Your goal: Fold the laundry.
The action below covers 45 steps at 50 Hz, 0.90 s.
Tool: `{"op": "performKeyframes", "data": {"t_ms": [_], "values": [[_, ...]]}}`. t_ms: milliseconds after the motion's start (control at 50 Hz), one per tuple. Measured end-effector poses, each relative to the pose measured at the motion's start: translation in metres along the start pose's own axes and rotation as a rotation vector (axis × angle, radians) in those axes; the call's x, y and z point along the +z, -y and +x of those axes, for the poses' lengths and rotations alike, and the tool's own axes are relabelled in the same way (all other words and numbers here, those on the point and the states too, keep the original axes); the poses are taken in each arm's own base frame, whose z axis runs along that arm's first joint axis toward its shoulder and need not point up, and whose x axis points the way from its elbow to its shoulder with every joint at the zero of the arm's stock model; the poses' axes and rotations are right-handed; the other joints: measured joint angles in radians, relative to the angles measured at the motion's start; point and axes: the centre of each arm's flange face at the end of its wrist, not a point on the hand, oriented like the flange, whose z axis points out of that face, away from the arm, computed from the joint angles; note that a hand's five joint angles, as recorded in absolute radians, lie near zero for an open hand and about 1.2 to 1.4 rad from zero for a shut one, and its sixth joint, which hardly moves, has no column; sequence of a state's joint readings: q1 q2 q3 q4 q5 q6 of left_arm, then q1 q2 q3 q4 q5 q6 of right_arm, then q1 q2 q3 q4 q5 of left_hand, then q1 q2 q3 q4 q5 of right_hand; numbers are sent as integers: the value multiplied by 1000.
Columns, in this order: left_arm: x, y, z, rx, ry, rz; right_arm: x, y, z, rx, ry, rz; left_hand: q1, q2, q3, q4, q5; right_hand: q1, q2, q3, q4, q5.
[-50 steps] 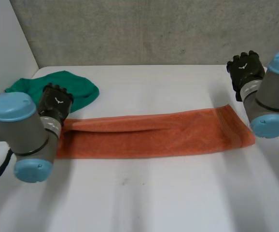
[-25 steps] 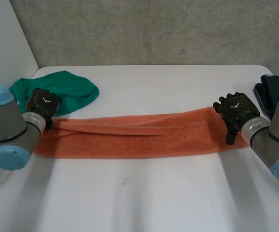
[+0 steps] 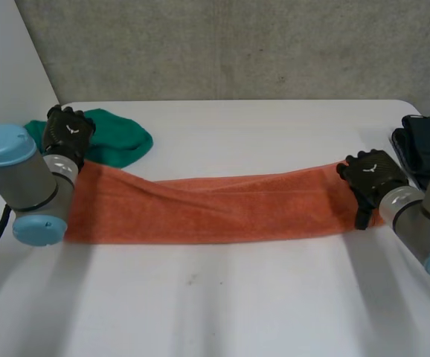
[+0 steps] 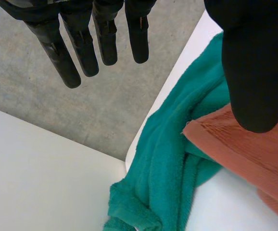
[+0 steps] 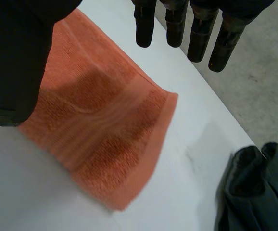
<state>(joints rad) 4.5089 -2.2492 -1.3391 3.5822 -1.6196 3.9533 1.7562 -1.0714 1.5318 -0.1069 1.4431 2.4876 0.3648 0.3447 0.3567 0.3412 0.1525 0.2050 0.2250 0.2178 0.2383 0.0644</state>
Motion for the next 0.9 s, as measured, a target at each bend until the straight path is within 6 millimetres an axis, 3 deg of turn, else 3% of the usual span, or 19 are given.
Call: {"op": "performKeyframes", "data": {"t_ms": [120,260,380,600,620,660,720,900], "values": [[-19,5,-4,-19,-18,-11,1,-7,15,23,-31,-23,-12,-13,-17,-10,-11,0,0,0,0,0],[-47,14,-13,-169,-38,-8,6,-20,28,45,-21,-31,-12,-13,-17,-10,-11,4,6,16,3,7],[-61,20,-16,-292,-60,9,15,-31,22,58,32,-29,-12,-13,-17,-10,-11,141,169,184,162,149],[-67,17,-12,-316,-82,-6,32,-48,13,60,61,-52,-12,-13,-17,-10,-11,290,355,354,334,308],[-68,16,-11,-314,-84,-9,34,-50,13,59,59,-58,-12,-13,-17,-10,-11,668,811,810,790,751],[-68,15,-10,-312,-87,-13,38,-54,16,62,43,-69,-12,-13,-17,-10,-11,766,948,949,936,895],[-69,15,-10,-310,-87,-14,38,-57,23,66,16,-80,-12,-13,-17,-10,-11,767,951,956,950,904],[-74,23,-19,-312,-69,11,8,-58,90,44,-185,-113,-29,-27,-32,-25,-26,767,951,956,952,904]]}}
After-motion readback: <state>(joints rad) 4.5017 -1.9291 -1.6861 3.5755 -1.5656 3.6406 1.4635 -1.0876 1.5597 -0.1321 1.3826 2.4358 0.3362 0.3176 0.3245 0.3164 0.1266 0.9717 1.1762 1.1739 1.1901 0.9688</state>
